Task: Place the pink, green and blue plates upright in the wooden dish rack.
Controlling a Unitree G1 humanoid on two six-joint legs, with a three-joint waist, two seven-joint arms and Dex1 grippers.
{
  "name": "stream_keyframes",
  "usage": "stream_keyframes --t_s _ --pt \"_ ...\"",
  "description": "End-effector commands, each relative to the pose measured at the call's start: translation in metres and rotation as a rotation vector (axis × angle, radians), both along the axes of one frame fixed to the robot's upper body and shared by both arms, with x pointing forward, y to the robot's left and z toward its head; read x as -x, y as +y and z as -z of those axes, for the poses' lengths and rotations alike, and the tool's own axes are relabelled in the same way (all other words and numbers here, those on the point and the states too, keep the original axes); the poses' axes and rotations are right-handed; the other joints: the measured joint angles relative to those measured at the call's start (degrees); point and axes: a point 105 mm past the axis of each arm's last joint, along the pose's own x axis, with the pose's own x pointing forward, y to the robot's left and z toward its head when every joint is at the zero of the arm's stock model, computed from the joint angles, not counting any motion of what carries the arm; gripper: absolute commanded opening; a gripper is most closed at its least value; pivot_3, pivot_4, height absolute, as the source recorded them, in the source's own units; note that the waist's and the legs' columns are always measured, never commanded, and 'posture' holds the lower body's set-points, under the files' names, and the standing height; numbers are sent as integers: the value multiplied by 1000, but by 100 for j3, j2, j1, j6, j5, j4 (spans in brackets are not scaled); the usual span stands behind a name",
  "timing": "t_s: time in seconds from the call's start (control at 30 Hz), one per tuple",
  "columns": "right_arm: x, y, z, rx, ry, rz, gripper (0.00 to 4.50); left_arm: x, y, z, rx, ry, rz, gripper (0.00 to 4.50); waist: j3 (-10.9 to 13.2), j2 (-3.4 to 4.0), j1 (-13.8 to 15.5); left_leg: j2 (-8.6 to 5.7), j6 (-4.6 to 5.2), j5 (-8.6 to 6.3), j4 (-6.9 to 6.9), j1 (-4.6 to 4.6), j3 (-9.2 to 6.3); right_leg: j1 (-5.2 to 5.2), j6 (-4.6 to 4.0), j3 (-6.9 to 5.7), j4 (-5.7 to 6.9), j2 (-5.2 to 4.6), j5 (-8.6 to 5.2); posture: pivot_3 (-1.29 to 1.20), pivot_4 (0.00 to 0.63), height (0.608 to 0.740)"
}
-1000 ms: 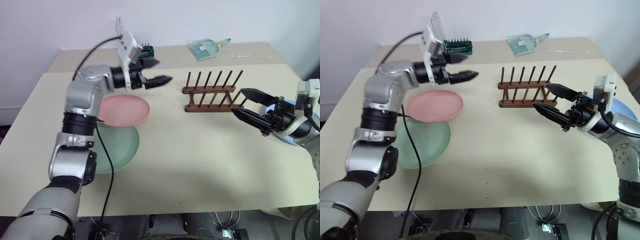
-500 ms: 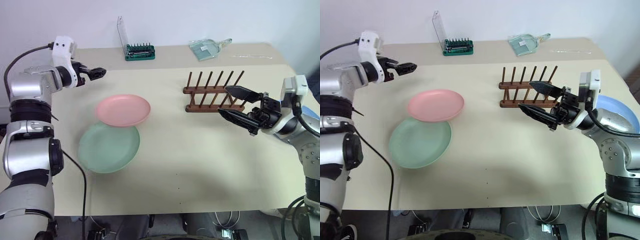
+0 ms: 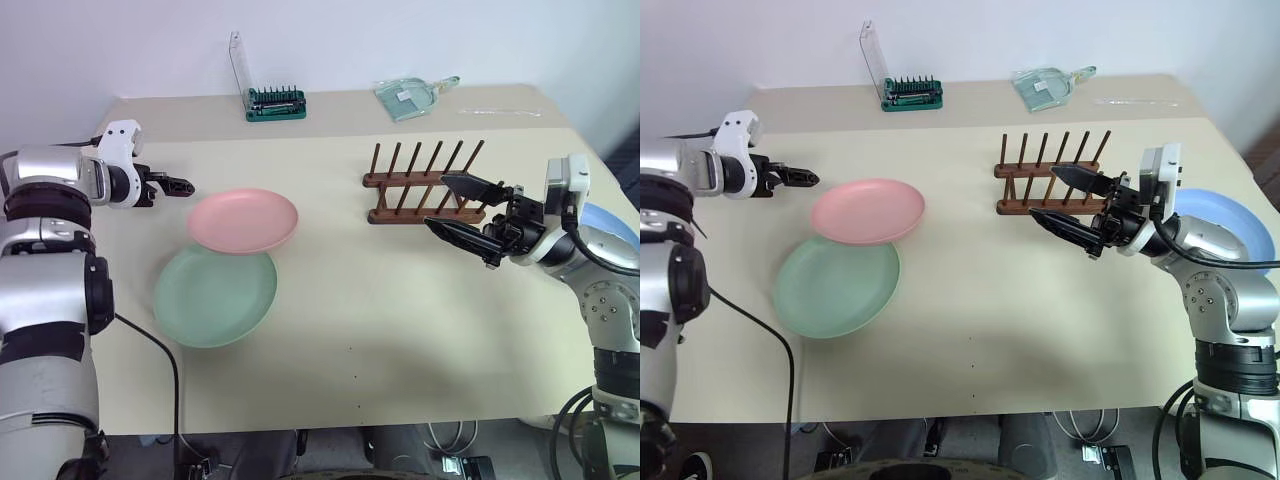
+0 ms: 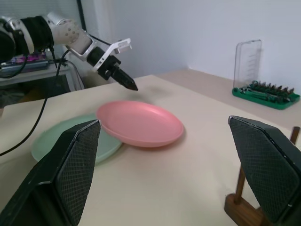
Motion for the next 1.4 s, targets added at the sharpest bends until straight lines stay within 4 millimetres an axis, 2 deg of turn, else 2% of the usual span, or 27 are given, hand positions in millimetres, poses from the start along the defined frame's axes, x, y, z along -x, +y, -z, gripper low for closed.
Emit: stream_keyframes --t_s 0.03,0.17,0.37,0.77,1.27,1.37,1.4 --pt "5 -2 -8 0 -48 4 4438 4 -2 -11 -4 30 32 4500 0 0 -8 -1 0 0 0 0 0 0 0 0 0 0 0 0 150 740" --pt "5 -4 -6 7 -45 12 4438 11 -8 -16 3 97 68 4500 0 -1 -38 -1 0 0 -1 -1 1 -3 0 0 2 1 0 0 150 740" --pt "4 -3 -4 4 -39 11 4438 25 -4 3 -47 240 117 4500 0 -1 -126 0 0 0 -4 1 2 -3 1 0 3 2 0 0 150 740" --pt "8 -9 1 16 -33 38 4438 38 -5 19 -60 353 188 4500 1 -1 -143 0 0 0 -3 0 3 -3 1 0 3 3 0 0 150 740" --pt "9 -14 2 29 -39 71 4438 21 -15 32 22 262 73 4500 1 -2 -141 2 0 0 -1 0 2 -4 1 0 5 3 0 0 150 740" --pt "9 -14 2 32 -42 79 4500 18 -16 33 33 242 46 3660 1 -3 -139 2 0 0 0 0 2 -4 1 2 5 2 0 0 150 740" --pt "9 -15 2 32 -44 83 4500 17 -17 35 36 244 43 3179 1 -3 -139 2 0 0 0 0 2 -4 1 2 5 2 0 0 150 740"
